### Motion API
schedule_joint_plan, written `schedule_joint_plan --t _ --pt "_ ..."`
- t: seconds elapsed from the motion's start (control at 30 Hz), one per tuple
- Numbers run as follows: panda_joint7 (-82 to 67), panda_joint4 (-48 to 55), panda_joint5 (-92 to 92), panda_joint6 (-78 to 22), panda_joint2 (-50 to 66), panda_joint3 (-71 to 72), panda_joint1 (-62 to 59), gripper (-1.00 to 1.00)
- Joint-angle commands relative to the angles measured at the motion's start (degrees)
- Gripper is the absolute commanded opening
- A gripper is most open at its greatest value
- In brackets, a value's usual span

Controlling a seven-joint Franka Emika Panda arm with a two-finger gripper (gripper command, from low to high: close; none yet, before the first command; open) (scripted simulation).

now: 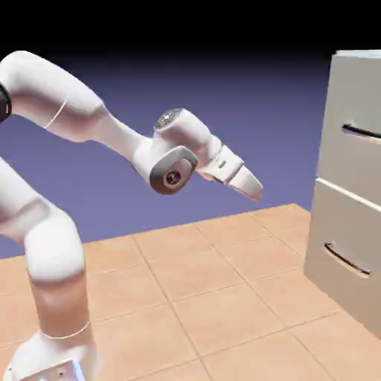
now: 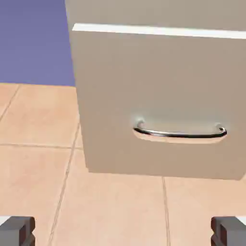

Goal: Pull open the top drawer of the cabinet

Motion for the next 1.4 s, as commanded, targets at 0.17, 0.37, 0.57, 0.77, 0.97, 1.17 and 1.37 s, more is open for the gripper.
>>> schedule_joint_plan --t 0.17,0.37,0.57,0.77,0.97,1.17,1.37 --pt "-12.6 4.8 -15.0 -0.9 -0.6 -7.6 7.8 1.00" --pt "-25.2 9.6 -29.9 -1.9 -1.2 -15.1 15.6 1.00" --pt "-37.8 14.4 -44.9 -2.8 -1.8 -22.7 23.4 1.00" --pt "-50.5 19.2 -59.8 -3.7 -2.4 -30.2 31.1 1.00" --pt "-63.1 24.0 -74.8 -4.6 -3.0 -37.8 38.9 1.00" --pt "-75.7 28.8 -89.7 -5.6 -3.6 -45.3 46.7 1.00" --pt "-88.3 33.6 -104.7 -6.5 -4.2 -52.9 54.5 1.00"
